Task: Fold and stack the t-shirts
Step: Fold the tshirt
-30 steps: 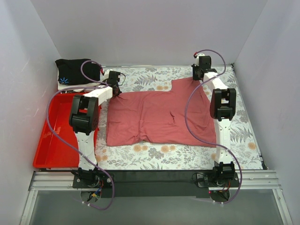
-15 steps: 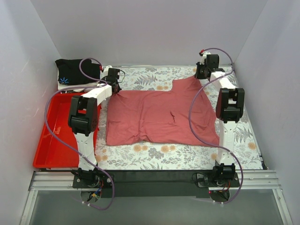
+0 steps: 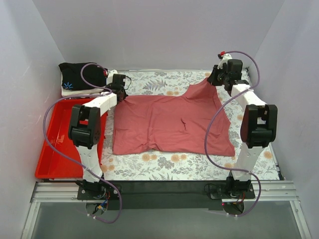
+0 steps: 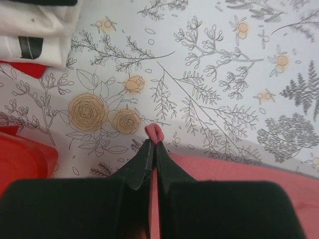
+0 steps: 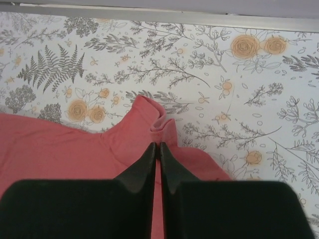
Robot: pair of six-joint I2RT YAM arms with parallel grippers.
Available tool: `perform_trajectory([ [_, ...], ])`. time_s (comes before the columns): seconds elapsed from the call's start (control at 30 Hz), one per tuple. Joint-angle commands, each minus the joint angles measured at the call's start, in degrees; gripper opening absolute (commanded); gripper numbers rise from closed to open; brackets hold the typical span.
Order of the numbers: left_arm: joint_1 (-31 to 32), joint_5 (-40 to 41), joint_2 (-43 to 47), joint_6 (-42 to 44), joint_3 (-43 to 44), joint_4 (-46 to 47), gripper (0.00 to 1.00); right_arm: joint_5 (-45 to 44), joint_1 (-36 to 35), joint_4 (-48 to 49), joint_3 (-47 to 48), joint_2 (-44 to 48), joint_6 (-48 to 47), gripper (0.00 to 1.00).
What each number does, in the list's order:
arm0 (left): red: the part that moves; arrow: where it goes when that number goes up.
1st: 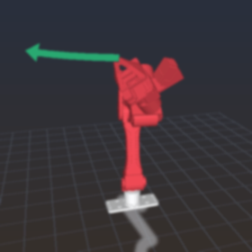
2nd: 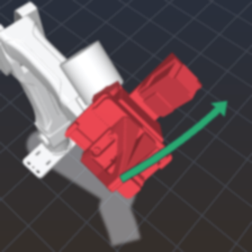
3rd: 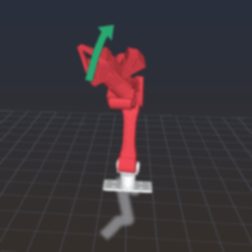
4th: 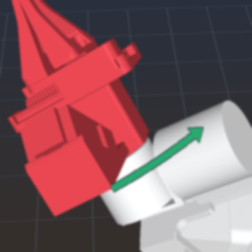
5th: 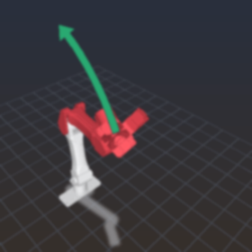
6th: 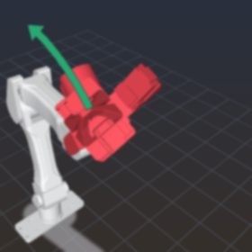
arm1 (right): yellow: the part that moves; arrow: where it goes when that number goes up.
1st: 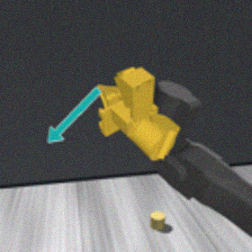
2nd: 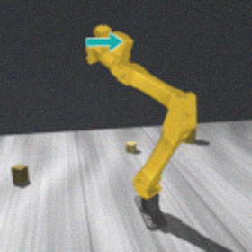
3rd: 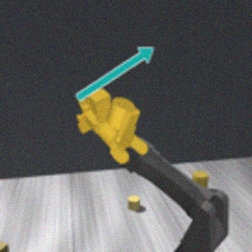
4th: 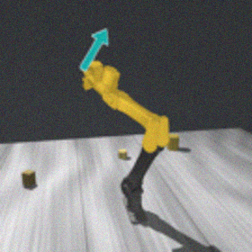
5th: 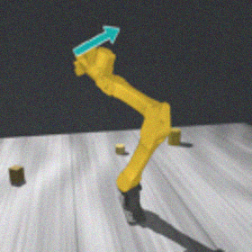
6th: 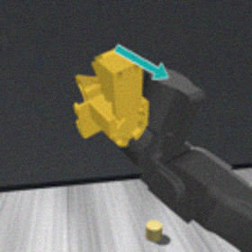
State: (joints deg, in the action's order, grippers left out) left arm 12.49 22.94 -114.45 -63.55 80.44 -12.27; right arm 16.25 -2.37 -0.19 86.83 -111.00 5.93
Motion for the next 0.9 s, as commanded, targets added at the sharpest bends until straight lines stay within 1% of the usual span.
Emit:
perform_trajectory([
  [0.0, -0.1, 1.23, 5.73, -0.26, -1.25, 3.04, 0.0, -0.69, -0.09, 4.4, -3.5, 6.48, 0.4, 0.01],
  [0.3, -0.1, 0.7, 9.86, -0.43, -7.05, 5.5, 0.0, -3.5, -0.18, 4.14, -15.71, 16.85, 0.04, 0.01],
  [0.5, -0.01, -1.14, 14.16, -1.49, -14.69, 8.84, 0.0, -6.32, -0.35, 3.26, -23.97, 24.5, -0.4, 0.01],
  [0.67, 0.08, -1.32, 18.56, -2.02, -18.74, 9.9, 0.0, -8.77, -0.44, 0.28, -28.02, 29.52, -0.92, 0.01],
  [0.87, 0.25, -0.88, 21.98, -1.93, -23.92, 9.99, 0.0, -9.31, -0.79, -2.89, -32.59, 34.88, -1.28, 0.01],
])
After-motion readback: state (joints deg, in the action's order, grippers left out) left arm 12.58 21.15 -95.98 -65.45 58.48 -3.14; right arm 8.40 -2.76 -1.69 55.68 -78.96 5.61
